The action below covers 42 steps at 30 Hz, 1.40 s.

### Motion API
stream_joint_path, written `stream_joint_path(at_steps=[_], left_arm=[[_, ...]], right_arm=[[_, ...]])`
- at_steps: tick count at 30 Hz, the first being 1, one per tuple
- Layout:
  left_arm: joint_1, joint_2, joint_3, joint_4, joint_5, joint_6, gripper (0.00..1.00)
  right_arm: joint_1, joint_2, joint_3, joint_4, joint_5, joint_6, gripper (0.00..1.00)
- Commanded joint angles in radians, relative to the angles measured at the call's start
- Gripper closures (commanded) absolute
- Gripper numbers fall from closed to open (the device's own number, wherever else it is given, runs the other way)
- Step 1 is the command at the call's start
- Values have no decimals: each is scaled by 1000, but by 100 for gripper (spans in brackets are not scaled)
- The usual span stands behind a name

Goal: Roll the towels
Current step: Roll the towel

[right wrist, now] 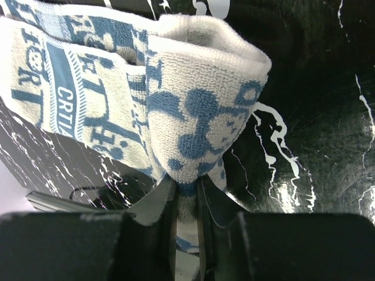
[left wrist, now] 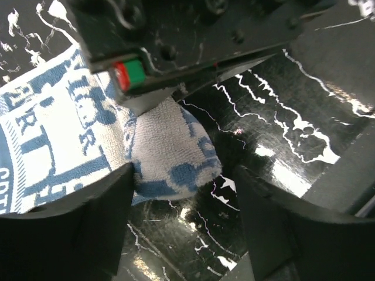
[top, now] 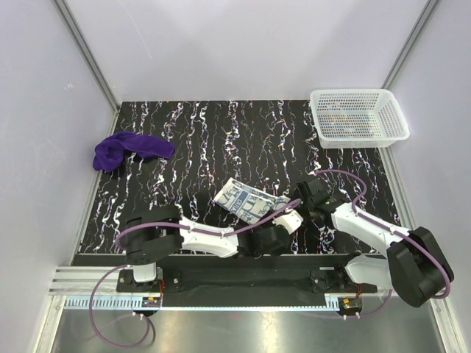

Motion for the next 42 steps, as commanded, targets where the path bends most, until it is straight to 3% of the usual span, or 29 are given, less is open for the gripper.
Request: stream_joint_path(at_steps=[1, 5, 9, 10, 13, 16, 21, 24, 34, 42], left_arm=[[-5, 37, 53, 33, -46, -23, 40], [4, 53, 59, 39, -55, -40, 63], [22, 54, 57, 44, -49, -41, 98], [25, 51, 53, 45, -40, -43, 100], [39, 27, 28, 59, 0, -57, 100], [59, -7, -18, 94, 73, -75, 100], [90, -53, -91, 171, 171, -89, 100], [108, -59, -110, 197, 236, -98, 100], [160, -64, -157, 286, 408, -124, 100], [167, -67, -171, 289, 419, -126, 100]], right_arm=[[20, -36, 10, -20, -34, 14, 97], [24, -53, 2, -22, -51, 21, 98], [29, -73, -3, -39, -60, 23, 98], [28, -77, -3, -42, -57, 25, 98], [28, -93, 7, -66, -45, 18, 94], [28, -96, 26, -89, -28, 12, 79], [28, -93, 71, -144, 15, -6, 32], [28, -102, 123, -200, 70, -21, 23], [23, -154, 240, -471, 374, -12, 9], [0, -126, 241, -431, 383, 20, 6]])
